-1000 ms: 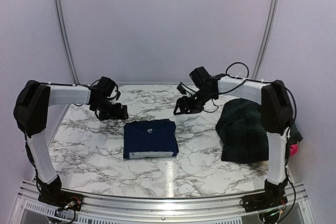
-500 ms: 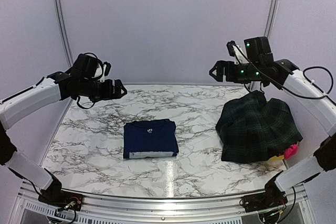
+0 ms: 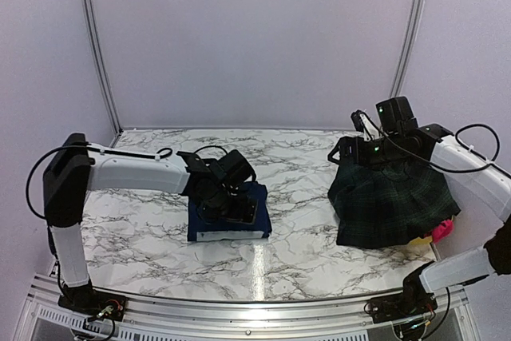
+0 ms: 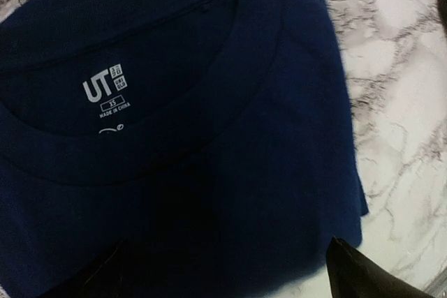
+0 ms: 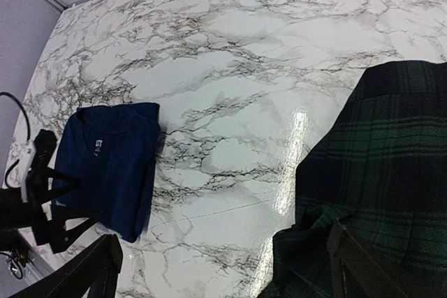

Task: Fold and stack the mixed laundry pile
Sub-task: Move the square folded T-shirt to the corner of the board.

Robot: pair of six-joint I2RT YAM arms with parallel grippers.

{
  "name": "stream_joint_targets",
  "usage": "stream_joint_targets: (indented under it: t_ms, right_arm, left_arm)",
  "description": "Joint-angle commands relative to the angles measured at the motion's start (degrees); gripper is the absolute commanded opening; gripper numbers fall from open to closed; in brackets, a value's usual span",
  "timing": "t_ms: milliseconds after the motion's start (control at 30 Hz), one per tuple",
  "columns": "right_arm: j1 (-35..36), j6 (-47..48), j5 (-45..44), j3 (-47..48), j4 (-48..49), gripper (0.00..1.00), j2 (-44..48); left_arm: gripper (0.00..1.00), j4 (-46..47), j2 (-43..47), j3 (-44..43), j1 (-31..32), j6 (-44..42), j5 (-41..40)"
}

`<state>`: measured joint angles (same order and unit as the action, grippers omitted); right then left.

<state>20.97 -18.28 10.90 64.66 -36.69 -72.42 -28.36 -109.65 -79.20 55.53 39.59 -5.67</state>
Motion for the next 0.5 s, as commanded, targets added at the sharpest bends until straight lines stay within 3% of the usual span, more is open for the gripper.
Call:
stream_joint_targets:
  t_ms: [0, 133, 367, 467]
  right_arm:
    - [-0.4, 0.2, 6.0, -2.0, 3.0, 0.99, 2.3]
    - [-0.3, -0.4, 7.0, -2.8, 3.6, 0.98, 3.7]
    - [-0.3, -1.1, 5.1, -3.0, 4.8, 0.99, 3.4]
    - [-0.3, -2.2, 4.4, -2.8, 5.0, 0.99, 3.1]
  left_arm:
    - [0.99, -4.5, -7.4, -3.1, -1.3, 8.5, -2.2]
    - [0.99, -4.6, -9.9, -0.1, -6.7, 6.3, 0.2]
    - [0.99, -8.2, -7.8, 3.7, -22.6, -11.0, -1.2]
    - [0.99, -11.0, -8.7, 0.2, -31.0, -17.9, -2.9]
